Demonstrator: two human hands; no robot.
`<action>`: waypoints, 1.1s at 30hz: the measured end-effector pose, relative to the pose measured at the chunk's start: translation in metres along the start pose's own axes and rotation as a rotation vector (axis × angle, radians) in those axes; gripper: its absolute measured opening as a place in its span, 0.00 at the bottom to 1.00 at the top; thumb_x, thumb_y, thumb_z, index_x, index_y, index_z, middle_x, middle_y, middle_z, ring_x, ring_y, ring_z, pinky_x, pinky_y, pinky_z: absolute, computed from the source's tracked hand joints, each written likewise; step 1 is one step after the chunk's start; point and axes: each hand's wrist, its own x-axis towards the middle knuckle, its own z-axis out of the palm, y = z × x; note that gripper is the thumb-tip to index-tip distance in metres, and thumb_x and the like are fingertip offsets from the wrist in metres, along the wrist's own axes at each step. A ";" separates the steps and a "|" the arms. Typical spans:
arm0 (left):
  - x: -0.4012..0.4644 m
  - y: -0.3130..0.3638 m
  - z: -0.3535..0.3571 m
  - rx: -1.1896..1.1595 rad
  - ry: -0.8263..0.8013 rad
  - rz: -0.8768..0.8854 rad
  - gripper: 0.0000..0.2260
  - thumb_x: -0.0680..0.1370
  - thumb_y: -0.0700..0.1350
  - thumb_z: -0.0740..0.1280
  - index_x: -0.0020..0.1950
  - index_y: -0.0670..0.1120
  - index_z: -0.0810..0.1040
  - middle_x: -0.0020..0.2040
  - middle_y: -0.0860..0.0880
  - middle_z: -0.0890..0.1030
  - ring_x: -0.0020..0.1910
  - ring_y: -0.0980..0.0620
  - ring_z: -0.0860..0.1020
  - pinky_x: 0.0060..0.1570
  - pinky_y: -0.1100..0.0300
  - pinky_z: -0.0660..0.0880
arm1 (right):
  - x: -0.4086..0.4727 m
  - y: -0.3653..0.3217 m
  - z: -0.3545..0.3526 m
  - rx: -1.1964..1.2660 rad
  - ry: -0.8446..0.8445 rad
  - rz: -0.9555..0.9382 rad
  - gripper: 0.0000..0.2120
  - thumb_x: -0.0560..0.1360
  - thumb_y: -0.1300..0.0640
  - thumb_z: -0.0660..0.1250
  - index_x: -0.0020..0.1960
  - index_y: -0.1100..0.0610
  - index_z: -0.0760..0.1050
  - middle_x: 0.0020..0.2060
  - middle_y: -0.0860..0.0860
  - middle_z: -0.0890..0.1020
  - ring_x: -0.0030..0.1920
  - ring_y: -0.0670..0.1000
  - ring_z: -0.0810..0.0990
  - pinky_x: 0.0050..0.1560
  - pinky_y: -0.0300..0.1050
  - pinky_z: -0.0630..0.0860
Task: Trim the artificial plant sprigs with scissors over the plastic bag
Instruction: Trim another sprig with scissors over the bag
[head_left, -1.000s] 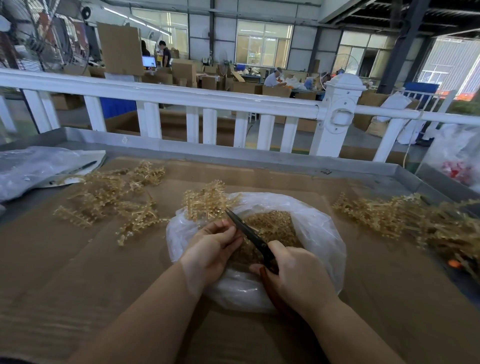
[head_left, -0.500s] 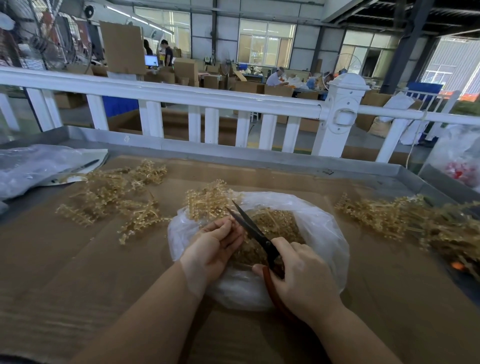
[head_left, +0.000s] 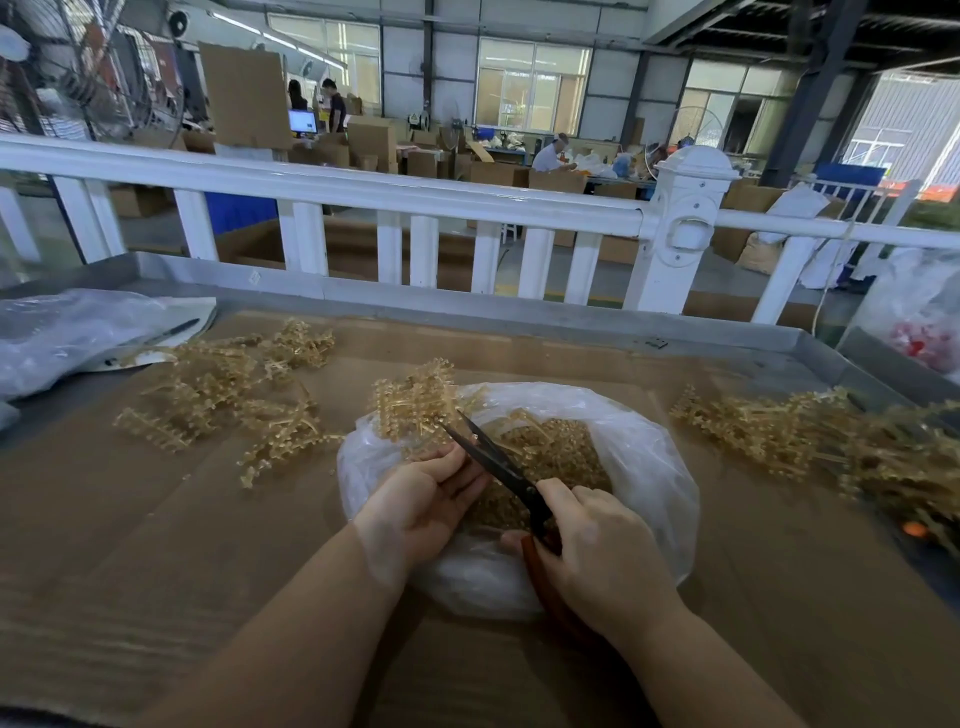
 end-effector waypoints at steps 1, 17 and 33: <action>0.000 0.000 0.000 0.007 -0.002 -0.004 0.07 0.80 0.33 0.56 0.50 0.38 0.74 0.47 0.41 0.81 0.47 0.47 0.79 0.45 0.55 0.75 | 0.000 0.000 -0.001 0.007 0.001 -0.002 0.25 0.75 0.33 0.55 0.61 0.49 0.70 0.48 0.47 0.79 0.50 0.48 0.75 0.49 0.40 0.72; 0.004 -0.004 -0.002 0.011 0.024 0.034 0.05 0.79 0.32 0.59 0.49 0.38 0.74 0.46 0.42 0.80 0.46 0.49 0.79 0.48 0.57 0.75 | 0.000 0.001 0.001 -0.021 0.053 0.000 0.23 0.74 0.35 0.59 0.60 0.51 0.73 0.44 0.48 0.80 0.46 0.49 0.77 0.44 0.42 0.73; -0.002 -0.004 -0.001 0.054 0.016 0.040 0.08 0.79 0.32 0.58 0.44 0.38 0.75 0.37 0.44 0.83 0.44 0.49 0.80 0.46 0.57 0.76 | 0.000 0.003 0.002 -0.029 0.013 -0.004 0.26 0.74 0.32 0.55 0.64 0.47 0.69 0.51 0.45 0.78 0.52 0.47 0.74 0.49 0.40 0.72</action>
